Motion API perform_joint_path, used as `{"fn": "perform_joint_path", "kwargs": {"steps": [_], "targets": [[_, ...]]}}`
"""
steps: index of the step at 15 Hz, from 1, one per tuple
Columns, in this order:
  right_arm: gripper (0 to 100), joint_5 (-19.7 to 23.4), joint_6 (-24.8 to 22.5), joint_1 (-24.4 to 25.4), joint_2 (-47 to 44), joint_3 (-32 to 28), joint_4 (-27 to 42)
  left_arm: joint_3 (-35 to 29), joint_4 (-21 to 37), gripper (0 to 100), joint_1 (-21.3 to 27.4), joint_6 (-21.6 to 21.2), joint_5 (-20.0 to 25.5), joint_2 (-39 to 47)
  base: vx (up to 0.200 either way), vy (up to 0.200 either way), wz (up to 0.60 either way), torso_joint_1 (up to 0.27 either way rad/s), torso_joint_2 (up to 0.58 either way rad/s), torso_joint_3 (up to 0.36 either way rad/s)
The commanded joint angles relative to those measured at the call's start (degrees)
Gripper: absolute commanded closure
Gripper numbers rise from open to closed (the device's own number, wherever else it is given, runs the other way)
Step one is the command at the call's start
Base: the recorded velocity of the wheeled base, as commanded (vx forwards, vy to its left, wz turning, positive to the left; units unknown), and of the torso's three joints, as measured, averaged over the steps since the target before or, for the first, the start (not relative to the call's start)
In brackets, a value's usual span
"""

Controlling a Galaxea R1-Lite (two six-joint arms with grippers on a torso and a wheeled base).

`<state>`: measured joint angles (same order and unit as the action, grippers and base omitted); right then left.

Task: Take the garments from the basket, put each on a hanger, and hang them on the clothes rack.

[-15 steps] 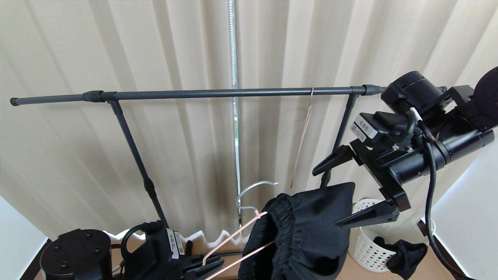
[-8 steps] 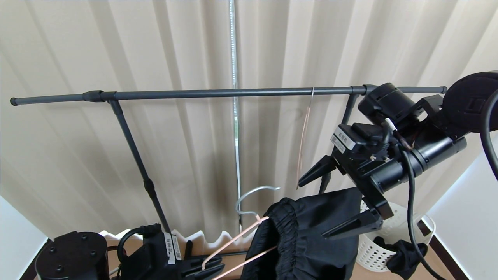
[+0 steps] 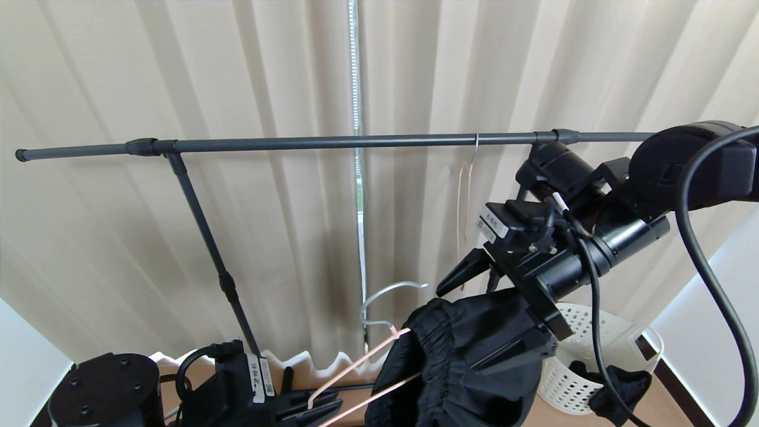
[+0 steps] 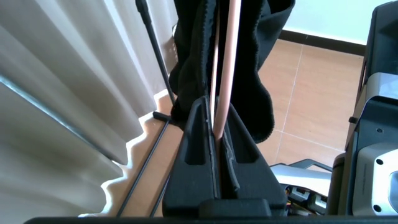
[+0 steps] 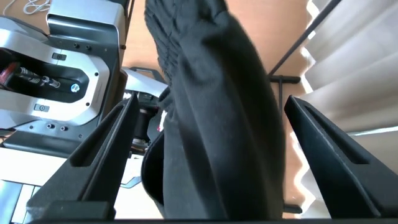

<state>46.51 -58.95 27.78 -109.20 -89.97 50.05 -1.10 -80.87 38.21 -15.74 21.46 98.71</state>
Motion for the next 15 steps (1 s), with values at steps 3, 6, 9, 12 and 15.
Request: {"fn": "perform_joint_path", "kwargs": {"steps": [3, 6, 9, 12, 15], "targets": [[0, 0.1, 0.3, 0.7, -2.2, -1.5, 0.0, 0.0, -0.1, 100, 0.0, 0.0, 0.0, 0.2, 0.000, 0.000, 0.00, 0.000, 0.00, 0.000], [0, 0.1, 0.4, 0.7, -2.2, -2.1, 0.0, 0.0, -0.1, 100, 0.0, 0.0, 0.0, 0.2, 0.000, 0.000, 0.00, 0.000, 0.00, 0.000], [100, 0.0, 0.9, 0.6, -2.1, -2.1, 0.0, 0.0, -0.1, 100, -0.1, 0.0, 0.0, 0.1, 0.000, 0.000, 0.00, 0.000, 0.00, 0.000], [100, 0.0, 0.8, 0.6, -2.1, -2.1, 0.0, 0.0, -0.1, 100, -0.1, 0.0, 0.0, 0.2, 0.000, 0.000, 0.00, 0.000, 0.00, 0.000], [100, 0.0, 0.8, 0.6, -2.0, -1.9, 0.1, 0.0, -0.1, 100, 0.0, 0.0, 0.0, 0.3, 0.000, 0.000, 0.00, 0.000, 0.00, 0.000]]}}
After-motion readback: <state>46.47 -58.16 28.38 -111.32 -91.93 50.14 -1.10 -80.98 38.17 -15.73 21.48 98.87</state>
